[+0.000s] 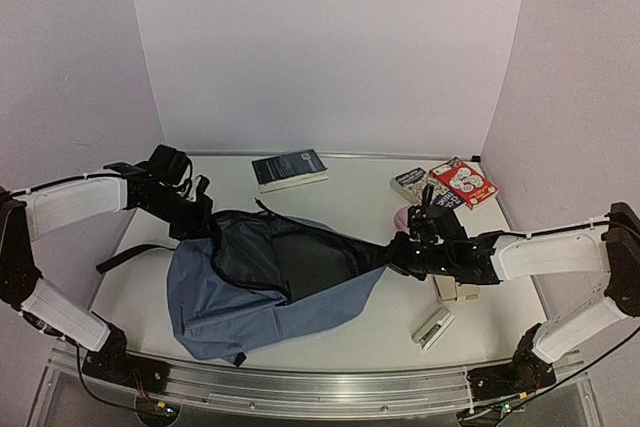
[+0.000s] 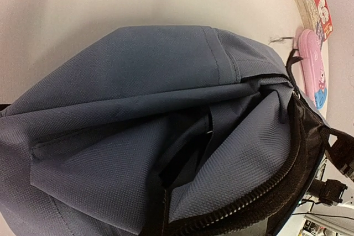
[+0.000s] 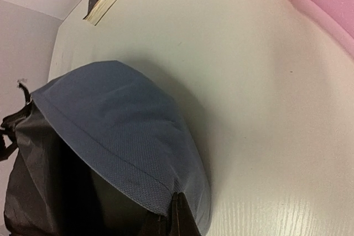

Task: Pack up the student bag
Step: Unzip the student bag at the center of the board, then adjust the book at the center of the board.

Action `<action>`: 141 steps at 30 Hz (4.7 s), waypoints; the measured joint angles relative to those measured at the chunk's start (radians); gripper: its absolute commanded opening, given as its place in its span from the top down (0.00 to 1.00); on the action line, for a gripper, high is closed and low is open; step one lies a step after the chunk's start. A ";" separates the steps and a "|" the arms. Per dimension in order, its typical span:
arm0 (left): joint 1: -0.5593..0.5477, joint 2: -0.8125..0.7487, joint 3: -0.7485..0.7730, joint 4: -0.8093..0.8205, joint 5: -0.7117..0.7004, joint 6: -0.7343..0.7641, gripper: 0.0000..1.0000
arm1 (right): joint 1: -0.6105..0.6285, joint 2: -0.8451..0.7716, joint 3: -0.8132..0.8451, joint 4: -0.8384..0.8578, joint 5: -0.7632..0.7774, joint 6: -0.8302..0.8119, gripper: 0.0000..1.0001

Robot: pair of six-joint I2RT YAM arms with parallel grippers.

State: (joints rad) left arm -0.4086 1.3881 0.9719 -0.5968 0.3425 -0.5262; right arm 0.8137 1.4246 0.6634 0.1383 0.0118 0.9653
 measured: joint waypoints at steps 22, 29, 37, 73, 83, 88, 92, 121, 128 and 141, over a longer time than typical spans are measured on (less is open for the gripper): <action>0.019 -0.146 -0.036 0.057 0.283 -0.047 1.00 | -0.042 -0.284 -0.065 -0.167 0.189 0.045 0.36; 0.048 -0.067 -0.023 0.123 0.393 -0.018 1.00 | -0.078 -0.310 0.067 -0.251 0.152 -0.315 0.10; 0.049 -0.067 -0.024 0.154 0.461 -0.001 1.00 | -0.078 -0.016 0.340 -0.256 -0.001 -0.597 0.08; 0.047 -0.069 0.047 0.019 0.309 0.045 1.00 | -0.101 0.233 0.421 -0.268 0.058 -0.458 1.00; 0.051 -0.065 0.046 -0.007 0.318 0.057 1.00 | -0.105 0.114 0.205 -0.233 0.080 -0.271 1.00; 0.062 -0.064 -0.015 0.028 0.336 0.046 1.00 | -0.119 0.086 0.178 -0.232 0.101 -0.230 1.00; 0.065 -0.041 -0.106 0.108 0.342 0.017 1.00 | -0.121 0.081 0.154 -0.229 0.100 -0.220 0.99; 0.092 -0.117 -0.138 0.111 0.239 -0.042 0.10 | -0.180 -0.240 0.153 -0.283 -0.115 -0.294 0.10; 0.095 -0.144 0.013 0.046 0.246 -0.022 0.06 | -0.179 -0.238 0.257 -0.299 -0.075 -0.308 0.02; 0.128 0.275 0.376 0.152 0.254 -0.051 0.09 | -0.276 0.235 0.589 -0.303 -0.043 -0.400 0.08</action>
State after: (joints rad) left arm -0.2810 1.6629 1.3483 -0.4449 0.5968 -0.5774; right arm 0.5376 1.6595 1.2524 -0.1643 -0.0308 0.5655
